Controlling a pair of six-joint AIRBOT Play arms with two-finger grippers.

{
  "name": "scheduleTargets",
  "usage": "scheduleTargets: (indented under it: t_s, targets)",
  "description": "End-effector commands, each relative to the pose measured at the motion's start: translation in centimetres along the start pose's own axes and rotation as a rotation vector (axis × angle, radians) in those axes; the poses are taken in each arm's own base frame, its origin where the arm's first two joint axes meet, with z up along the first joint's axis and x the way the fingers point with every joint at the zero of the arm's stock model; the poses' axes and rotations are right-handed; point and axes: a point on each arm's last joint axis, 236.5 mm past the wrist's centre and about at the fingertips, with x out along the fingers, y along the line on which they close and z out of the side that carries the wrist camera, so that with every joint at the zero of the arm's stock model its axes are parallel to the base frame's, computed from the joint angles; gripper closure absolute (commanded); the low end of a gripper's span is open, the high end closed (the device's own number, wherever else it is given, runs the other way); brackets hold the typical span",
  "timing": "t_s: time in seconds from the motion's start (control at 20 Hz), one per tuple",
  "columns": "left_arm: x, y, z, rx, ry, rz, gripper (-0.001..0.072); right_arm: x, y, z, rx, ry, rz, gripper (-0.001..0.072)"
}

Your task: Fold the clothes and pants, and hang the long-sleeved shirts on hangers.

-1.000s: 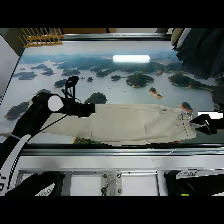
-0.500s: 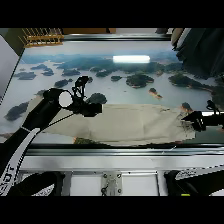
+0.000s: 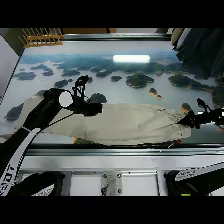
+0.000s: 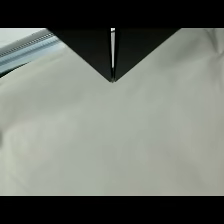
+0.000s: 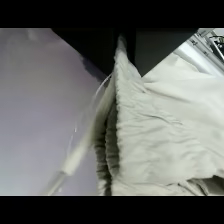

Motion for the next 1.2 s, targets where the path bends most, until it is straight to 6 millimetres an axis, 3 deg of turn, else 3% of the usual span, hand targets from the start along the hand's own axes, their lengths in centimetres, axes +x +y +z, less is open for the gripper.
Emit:
scheduleTargets:
  t_s: [0.0, 0.1, 0.2, 0.3, 0.45, 0.75, 0.9, 1.15]
  targets:
    - [0.2, -0.6, 1.4, 0.004, -0.059, -0.019, 0.0704, -0.5, 0.4, -0.8, 0.037, 0.027, -0.024, 0.0699]
    - [1.3, -1.2, 1.7, 0.012, -0.069, -0.029, 0.0704, -1.8, -0.1, -1.7, 0.043, 0.041, -0.123, 0.0699]
    - [3.5, -3.1, 1.1, 0.007, -0.041, -0.073, 0.0704, -3.8, -0.4, -2.6, 0.040, 0.041, -0.265, 0.0699]
    - [6.0, -5.7, 0.8, 0.017, -0.034, -0.148, 0.0704, -6.1, 0.6, -3.0, 0.029, 0.009, -0.380, 0.0700]
    - [9.4, -9.3, 0.5, 0.051, 0.012, -0.224, 0.0704, -8.3, 4.8, -3.4, 0.024, -0.083, -0.463, 0.0699]
    - [13.7, -16.4, 0.7, 0.203, 0.051, -0.278, 0.0704, -10.1, 14.4, -5.8, -0.054, -0.222, -0.545, 0.0700]
    - [16.1, -18.5, -0.7, 0.243, 0.083, -0.287, 0.0704, -10.5, 18.4, -7.4, -0.103, -0.260, -0.552, 0.0700]
    - [18.6, -20.9, -3.7, 0.283, 0.135, -0.301, 0.0704, -9.8, 22.4, -9.1, -0.146, -0.270, -0.556, 0.0700]
